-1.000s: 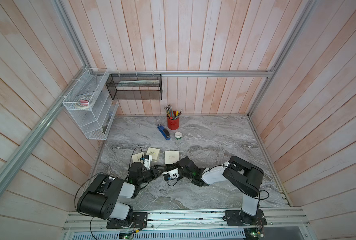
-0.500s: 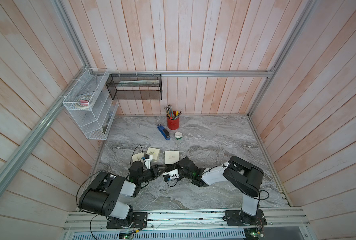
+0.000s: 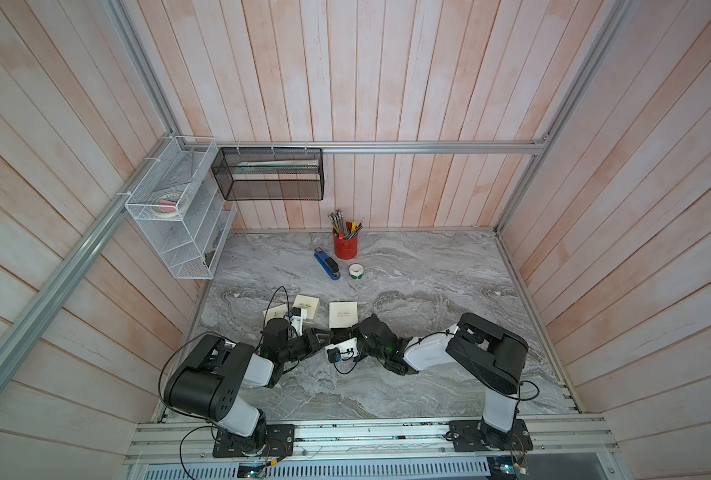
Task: Place the earrings into the drawer-style jewelry box
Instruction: Adjust the earring in the inner lining.
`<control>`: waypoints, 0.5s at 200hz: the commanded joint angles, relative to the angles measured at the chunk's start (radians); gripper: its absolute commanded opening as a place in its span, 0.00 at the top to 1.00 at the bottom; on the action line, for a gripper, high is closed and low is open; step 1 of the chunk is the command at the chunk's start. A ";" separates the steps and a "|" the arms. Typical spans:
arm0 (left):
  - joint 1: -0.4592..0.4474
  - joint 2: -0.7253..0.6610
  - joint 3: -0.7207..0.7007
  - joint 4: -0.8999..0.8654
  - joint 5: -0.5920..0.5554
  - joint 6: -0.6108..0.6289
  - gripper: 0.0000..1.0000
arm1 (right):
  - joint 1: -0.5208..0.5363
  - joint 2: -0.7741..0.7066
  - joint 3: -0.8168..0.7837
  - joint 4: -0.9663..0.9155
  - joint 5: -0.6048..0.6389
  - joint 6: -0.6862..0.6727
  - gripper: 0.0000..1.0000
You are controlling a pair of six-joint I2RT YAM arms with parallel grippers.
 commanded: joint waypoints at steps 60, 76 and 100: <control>0.003 0.030 0.019 -0.016 0.003 0.026 0.65 | -0.006 -0.025 -0.024 0.018 0.025 0.030 1.00; 0.003 0.032 0.020 -0.014 0.005 0.026 0.65 | -0.006 -0.016 -0.019 0.026 0.040 0.029 1.00; 0.003 0.039 0.021 -0.013 0.007 0.026 0.65 | -0.005 -0.010 -0.015 0.030 0.049 0.024 1.00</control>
